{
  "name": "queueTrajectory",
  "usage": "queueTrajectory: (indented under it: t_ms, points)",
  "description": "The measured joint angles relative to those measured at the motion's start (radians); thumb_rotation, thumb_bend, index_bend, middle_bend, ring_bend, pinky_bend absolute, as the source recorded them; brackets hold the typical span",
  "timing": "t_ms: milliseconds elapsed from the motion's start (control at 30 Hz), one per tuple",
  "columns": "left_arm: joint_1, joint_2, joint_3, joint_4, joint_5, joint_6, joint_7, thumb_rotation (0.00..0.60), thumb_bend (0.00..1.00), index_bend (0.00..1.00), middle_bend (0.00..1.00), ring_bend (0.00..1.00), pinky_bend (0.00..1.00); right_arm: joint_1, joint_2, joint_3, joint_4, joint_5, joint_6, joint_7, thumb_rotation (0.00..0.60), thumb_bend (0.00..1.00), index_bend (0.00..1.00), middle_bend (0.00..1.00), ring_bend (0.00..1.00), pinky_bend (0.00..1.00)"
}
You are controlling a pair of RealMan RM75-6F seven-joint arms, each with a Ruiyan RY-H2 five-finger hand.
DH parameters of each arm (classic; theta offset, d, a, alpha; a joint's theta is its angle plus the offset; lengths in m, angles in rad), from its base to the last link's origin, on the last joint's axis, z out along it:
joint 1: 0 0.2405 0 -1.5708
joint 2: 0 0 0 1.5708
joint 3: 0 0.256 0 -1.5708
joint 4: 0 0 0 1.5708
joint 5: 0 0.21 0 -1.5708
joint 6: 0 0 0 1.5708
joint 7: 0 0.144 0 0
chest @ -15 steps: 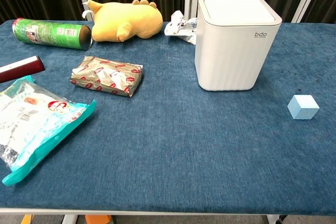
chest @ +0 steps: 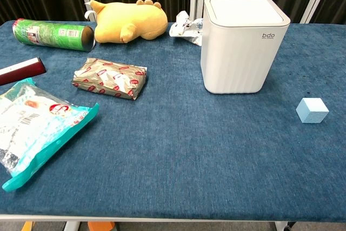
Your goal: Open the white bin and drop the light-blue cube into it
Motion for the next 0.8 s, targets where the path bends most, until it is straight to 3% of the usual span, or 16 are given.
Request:
queueTrajectory:
  t_ms: [500, 800]
  points:
    - [0.007, -0.007, 0.004, 0.004, -0.002, 0.005, 0.004, 0.600, 0.00, 0.14, 0.09, 0.03, 0.14, 0.194, 0.040, 0.060, -0.128, -0.007, -0.226, -0.118, 0.600, 0.29, 0.00, 0.01, 0.00, 0.00]
    - [0.011, -0.007, 0.009, 0.018, -0.004, 0.001, -0.015, 0.600, 0.00, 0.14, 0.09, 0.03, 0.14, 0.388, -0.050, 0.140, -0.142, 0.073, -0.400, -0.202, 0.600, 0.30, 0.00, 0.11, 0.00, 0.00]
